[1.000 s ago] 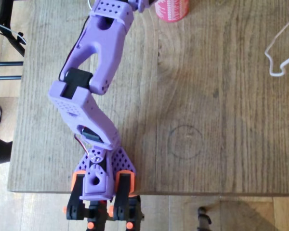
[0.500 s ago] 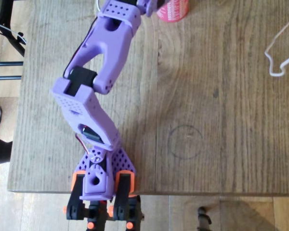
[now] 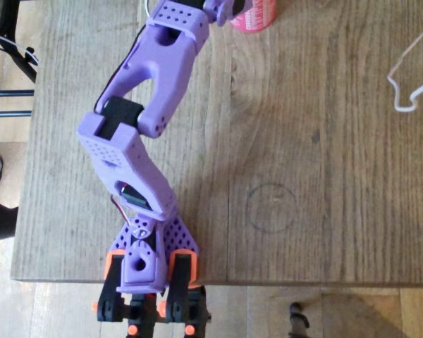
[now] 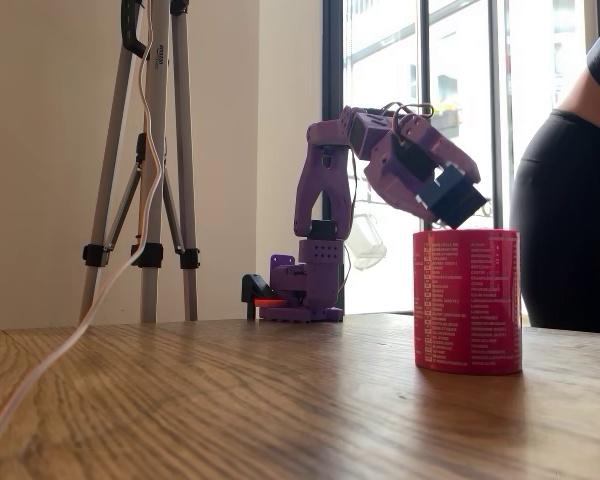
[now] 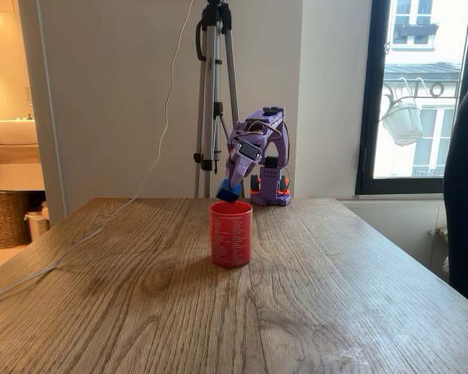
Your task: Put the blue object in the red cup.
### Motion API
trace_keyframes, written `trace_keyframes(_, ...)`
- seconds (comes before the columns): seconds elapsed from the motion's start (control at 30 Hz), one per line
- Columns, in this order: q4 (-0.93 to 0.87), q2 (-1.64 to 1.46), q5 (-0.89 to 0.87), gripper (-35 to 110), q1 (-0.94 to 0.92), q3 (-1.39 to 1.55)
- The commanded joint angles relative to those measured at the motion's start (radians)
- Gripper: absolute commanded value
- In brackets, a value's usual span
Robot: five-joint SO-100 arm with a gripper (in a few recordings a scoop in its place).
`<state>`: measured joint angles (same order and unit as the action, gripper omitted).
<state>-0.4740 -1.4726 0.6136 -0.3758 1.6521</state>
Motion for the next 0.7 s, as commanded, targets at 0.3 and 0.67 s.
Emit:
trace_keyframes(0.3,-0.025,-0.048,-0.006,39,-0.015,-0.021)
trace_keyframes(0.67,0.049,-0.071,-0.014,0,-0.012,-0.023)
